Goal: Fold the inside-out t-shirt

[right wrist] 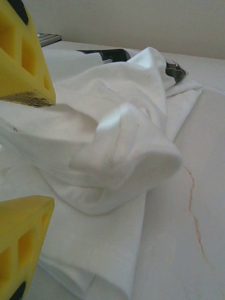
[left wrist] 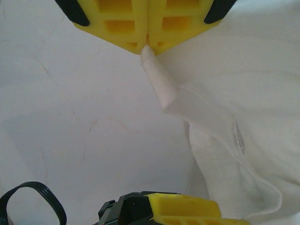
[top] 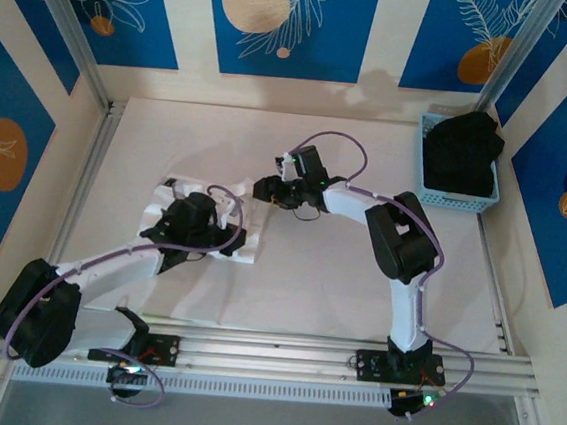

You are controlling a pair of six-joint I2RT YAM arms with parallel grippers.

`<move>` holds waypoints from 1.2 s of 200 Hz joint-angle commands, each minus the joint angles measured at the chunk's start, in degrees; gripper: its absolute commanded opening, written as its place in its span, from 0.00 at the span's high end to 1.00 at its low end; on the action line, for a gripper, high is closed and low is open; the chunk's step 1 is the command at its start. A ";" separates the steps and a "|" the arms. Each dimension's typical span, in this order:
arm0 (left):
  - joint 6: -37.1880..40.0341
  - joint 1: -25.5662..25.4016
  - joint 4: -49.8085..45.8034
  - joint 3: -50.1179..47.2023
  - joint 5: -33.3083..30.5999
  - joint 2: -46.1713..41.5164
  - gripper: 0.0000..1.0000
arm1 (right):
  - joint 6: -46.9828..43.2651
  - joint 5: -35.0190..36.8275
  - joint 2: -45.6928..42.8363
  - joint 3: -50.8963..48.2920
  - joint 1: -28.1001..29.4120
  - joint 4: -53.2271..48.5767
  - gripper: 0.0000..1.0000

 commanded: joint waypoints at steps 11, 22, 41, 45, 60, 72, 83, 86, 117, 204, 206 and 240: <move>1.65 -0.65 1.81 -0.96 1.55 -0.10 1.00 | -0.18 -1.99 3.48 4.59 1.07 -0.56 0.49; 1.82 -0.62 1.90 -1.16 1.66 0.00 1.00 | -0.03 -1.61 4.60 6.10 1.09 -0.65 0.51; 2.00 -0.64 2.07 -1.57 1.99 0.09 1.00 | 0.35 -0.94 6.37 8.55 0.93 -1.01 0.54; 2.00 -0.62 2.19 -1.66 2.00 0.10 1.00 | 0.41 -0.74 6.67 8.97 0.92 -1.11 0.55; 2.00 -0.65 2.57 -1.92 2.29 0.14 1.00 | 0.54 -0.49 7.56 10.26 0.79 -1.40 0.60; 2.00 -0.65 2.92 -2.08 2.52 0.21 1.00 | 0.39 0.06 8.10 10.96 0.65 -1.82 0.65; 2.03 -0.69 3.44 -2.12 2.89 0.44 1.00 | 0.35 0.33 8.54 11.49 0.56 -2.05 0.71; 2.01 -0.73 3.58 -2.17 3.00 0.57 1.00 | 0.37 0.43 8.65 11.59 0.56 -2.21 0.73; 2.33 -1.05 5.06 -1.73 4.54 2.10 0.98 | 0.46 1.50 8.38 11.53 0.05 -2.51 0.89; 6.87 -6.18 6.65 3.37 3.50 15.06 0.88 | -2.63 4.90 8.18 14.82 -1.80 -13.30 0.96; 6.85 -6.36 6.64 3.63 3.44 15.50 0.88 | -2.70 4.93 8.27 14.96 -1.88 -13.51 0.95; 4.67 -7.70 7.77 6.41 5.93 19.21 0.71 | -4.70 4.91 8.15 16.60 -2.91 -16.70 0.83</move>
